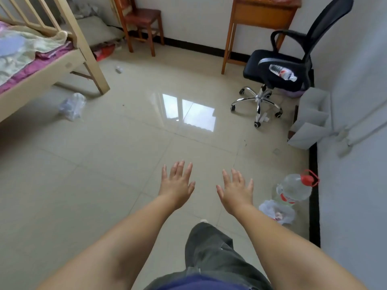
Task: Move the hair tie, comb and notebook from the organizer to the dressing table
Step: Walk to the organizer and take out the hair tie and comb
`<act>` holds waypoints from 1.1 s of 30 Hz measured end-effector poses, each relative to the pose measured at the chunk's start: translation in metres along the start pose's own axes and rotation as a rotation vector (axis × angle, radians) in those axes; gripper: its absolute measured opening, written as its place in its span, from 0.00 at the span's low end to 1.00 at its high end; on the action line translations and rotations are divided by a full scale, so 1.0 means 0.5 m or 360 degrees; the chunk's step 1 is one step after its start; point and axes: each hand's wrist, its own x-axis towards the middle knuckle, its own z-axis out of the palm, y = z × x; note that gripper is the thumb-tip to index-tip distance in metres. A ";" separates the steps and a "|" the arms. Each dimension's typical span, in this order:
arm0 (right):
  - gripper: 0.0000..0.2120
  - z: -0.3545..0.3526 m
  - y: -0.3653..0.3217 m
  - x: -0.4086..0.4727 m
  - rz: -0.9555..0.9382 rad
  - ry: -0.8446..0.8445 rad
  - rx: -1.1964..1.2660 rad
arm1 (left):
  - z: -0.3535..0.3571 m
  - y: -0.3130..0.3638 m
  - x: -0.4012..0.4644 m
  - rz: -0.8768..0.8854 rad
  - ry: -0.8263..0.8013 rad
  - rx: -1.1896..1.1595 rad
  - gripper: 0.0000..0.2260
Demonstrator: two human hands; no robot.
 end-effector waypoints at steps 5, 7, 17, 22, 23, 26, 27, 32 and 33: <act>0.28 -0.122 0.040 0.266 0.0056 -0.0001 -0.0010 | -0.102 0.022 0.263 -0.0033 0.0020 -0.0089 0.27; 0.27 -0.155 0.039 0.362 0.0050 -0.0012 0.0009 | -0.129 0.022 0.358 -0.0054 0.0018 -0.0096 0.27; 0.27 -0.339 0.043 0.963 0.0106 0.0029 0.0091 | -0.270 -0.046 0.975 0.0082 -0.0026 0.0076 0.27; 0.27 -0.497 0.073 1.232 0.0266 0.0132 0.0178 | -0.408 -0.036 1.296 0.0182 -0.0012 0.0103 0.27; 0.27 -0.524 0.087 1.283 0.0302 0.0157 0.0193 | -0.427 -0.025 1.356 0.0203 0.0003 0.0090 0.27; 0.27 -0.587 0.140 1.445 0.0391 0.0196 0.0193 | -0.470 0.013 1.539 0.0314 0.0001 0.0091 0.27; 0.27 -0.605 0.158 1.503 0.0410 0.0204 0.0184 | -0.482 0.026 1.604 0.0349 0.0002 0.0109 0.27; 0.27 -0.704 0.236 1.800 0.0368 0.0207 0.0154 | -0.561 0.080 1.926 0.0323 0.0048 0.0070 0.27; 0.27 -0.727 0.252 1.856 0.0343 0.0211 0.0146 | -0.580 0.089 1.984 0.0312 0.0057 0.0053 0.27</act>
